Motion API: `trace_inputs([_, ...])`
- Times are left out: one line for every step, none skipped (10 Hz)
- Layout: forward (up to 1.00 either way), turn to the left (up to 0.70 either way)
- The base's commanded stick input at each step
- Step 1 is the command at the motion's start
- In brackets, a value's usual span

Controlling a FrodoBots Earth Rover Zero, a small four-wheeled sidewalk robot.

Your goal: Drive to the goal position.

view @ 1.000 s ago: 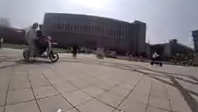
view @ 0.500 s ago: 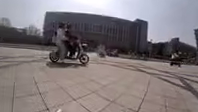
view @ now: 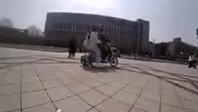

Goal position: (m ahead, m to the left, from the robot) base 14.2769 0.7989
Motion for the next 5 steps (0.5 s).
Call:
trace_inputs([0.85,0.01])
trace_inputs([0.85,0.01])
trace_inputs([0.85,-0.01])
trace_inputs([0.85,-0.02])
trace_inputs([0.85,-0.04])
